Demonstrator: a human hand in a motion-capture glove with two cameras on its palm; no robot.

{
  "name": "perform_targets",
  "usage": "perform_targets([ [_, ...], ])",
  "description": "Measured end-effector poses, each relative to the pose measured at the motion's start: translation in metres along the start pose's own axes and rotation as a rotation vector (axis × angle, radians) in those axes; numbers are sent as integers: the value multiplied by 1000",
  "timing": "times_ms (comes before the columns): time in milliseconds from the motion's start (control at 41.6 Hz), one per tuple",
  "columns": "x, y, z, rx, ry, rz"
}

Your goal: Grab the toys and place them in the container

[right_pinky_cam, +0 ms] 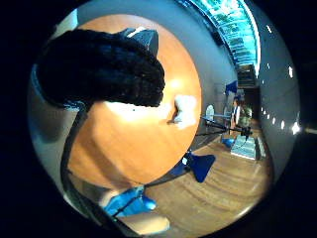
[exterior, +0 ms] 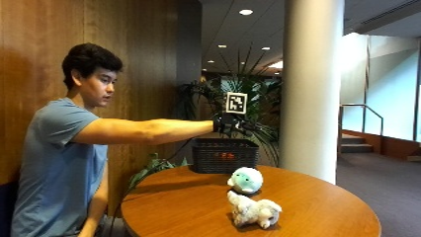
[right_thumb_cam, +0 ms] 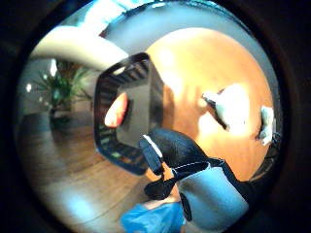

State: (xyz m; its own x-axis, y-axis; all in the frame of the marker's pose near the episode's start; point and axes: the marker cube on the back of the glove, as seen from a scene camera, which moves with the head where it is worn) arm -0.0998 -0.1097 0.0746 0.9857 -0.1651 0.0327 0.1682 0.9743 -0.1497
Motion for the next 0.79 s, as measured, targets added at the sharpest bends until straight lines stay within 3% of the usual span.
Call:
perform_targets([
  [120, 28, -13, 29, -28, -37, 242],
  [241, 57, -8, 64, -67, -3, 35],
  [602, 68, -24, 178, -254, -93, 47],
  [794, 56, -28, 201, -194, -41, 88],
])
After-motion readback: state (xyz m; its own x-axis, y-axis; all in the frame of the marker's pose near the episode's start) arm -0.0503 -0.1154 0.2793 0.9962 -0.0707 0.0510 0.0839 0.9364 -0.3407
